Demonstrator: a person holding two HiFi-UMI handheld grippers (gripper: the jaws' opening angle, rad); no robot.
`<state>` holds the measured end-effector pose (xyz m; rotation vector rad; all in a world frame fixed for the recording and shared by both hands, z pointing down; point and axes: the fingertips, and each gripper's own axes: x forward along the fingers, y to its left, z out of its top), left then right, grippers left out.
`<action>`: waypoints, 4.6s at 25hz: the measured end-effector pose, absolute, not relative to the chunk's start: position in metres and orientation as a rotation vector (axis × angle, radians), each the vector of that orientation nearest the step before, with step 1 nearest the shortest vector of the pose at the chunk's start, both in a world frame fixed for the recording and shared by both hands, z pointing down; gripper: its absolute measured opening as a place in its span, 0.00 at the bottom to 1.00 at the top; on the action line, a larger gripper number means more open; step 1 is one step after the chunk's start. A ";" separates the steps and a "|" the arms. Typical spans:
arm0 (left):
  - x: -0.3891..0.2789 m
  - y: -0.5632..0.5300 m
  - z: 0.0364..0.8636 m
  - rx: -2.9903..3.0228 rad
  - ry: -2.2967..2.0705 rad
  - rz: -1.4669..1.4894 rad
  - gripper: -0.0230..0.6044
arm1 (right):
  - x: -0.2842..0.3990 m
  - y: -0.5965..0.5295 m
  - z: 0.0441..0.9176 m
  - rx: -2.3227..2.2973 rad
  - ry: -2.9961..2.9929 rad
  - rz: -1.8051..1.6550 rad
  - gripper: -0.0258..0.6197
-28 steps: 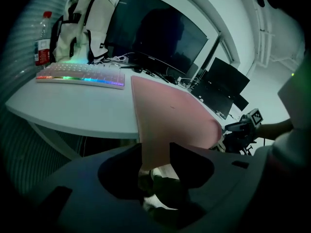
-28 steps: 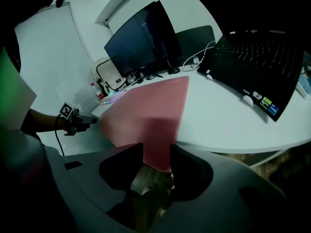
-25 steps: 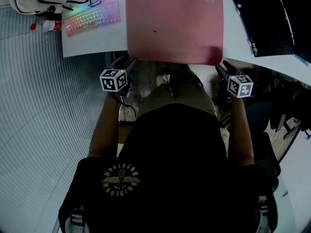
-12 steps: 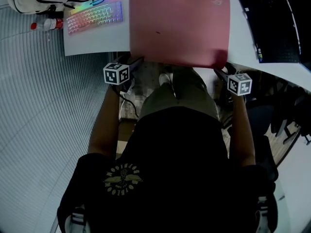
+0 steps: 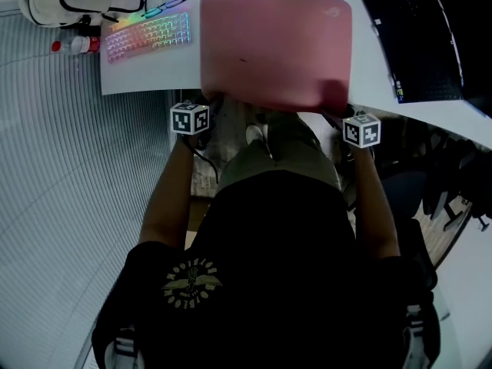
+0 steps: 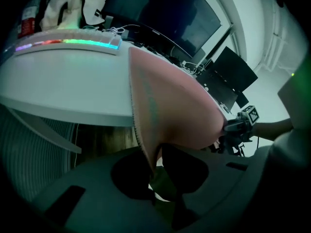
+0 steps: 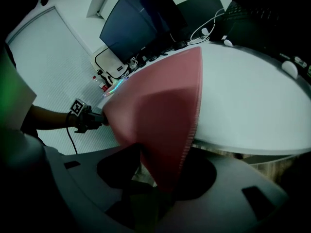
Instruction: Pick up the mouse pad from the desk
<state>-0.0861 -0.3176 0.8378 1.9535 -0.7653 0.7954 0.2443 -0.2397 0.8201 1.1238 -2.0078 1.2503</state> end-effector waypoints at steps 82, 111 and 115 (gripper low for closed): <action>-0.085 -0.369 0.247 2.915 -1.057 -0.119 0.07 | 0.247 -0.274 0.250 1.533 -2.981 0.101 0.07; -0.101 -0.343 0.232 2.953 -1.021 -0.147 0.07 | 0.227 -0.236 0.226 1.612 -2.937 -0.001 0.07; -0.100 -0.344 0.234 2.954 -1.012 -0.141 0.07 | 0.227 -0.236 0.230 1.615 -2.931 0.016 0.07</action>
